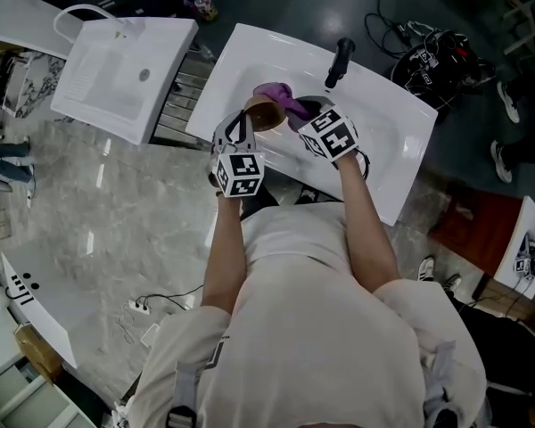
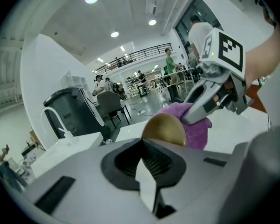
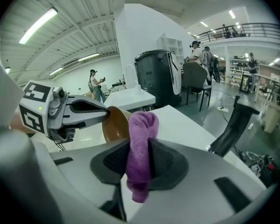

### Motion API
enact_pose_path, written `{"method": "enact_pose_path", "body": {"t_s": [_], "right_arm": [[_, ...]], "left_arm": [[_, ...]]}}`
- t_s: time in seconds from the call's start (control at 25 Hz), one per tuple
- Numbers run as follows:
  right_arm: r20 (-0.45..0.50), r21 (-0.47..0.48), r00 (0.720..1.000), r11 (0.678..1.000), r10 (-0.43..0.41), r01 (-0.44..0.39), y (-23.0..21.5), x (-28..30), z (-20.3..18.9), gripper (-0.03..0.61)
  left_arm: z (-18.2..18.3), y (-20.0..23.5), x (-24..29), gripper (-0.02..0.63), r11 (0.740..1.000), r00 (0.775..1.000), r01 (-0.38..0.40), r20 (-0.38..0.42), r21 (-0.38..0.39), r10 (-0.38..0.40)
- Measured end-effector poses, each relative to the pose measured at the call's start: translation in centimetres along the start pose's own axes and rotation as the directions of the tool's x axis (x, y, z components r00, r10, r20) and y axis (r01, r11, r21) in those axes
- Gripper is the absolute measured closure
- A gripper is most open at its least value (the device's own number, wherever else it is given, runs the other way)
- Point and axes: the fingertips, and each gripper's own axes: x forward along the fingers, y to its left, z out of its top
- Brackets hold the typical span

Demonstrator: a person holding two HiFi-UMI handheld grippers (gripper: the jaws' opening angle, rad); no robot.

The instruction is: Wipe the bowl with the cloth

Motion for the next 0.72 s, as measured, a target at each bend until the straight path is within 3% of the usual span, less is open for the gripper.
{"method": "enact_pose_path", "body": {"t_s": [0.12, 0.28, 0.48, 0.72], "right_arm": [[0.007, -0.003, 1.000, 1.000, 0.007, -0.007, 0.2, -0.1, 0.2, 0.486], [0.031, 0.036, 0.999, 0.999, 0.034, -0.035, 0.4, -0.1, 0.1, 0.486], [0.073, 0.094, 0.996, 0.993, 0.059, -0.066, 0.2, -0.3, 0.2, 0.486], [0.117, 0.148, 0.990, 0.984, 0.080, -0.097, 0.2, -0.7, 0.5, 0.486]], "left_arm": [[-0.7, 0.7, 0.1, 0.603, 0.984, 1.000, 0.023, 0.009, -0.177, -0.022], [-2.4, 0.6, 0.6, 0.603, 0.913, 0.997, 0.072, -0.002, -0.401, -0.079], [-3.3, 0.6, 1.0, 0.603, 0.804, 0.993, 0.103, 0.015, -0.585, -0.117], [-3.8, 0.3, 1.2, 0.603, 0.703, 0.988, 0.134, 0.042, -0.699, -0.147]]}}
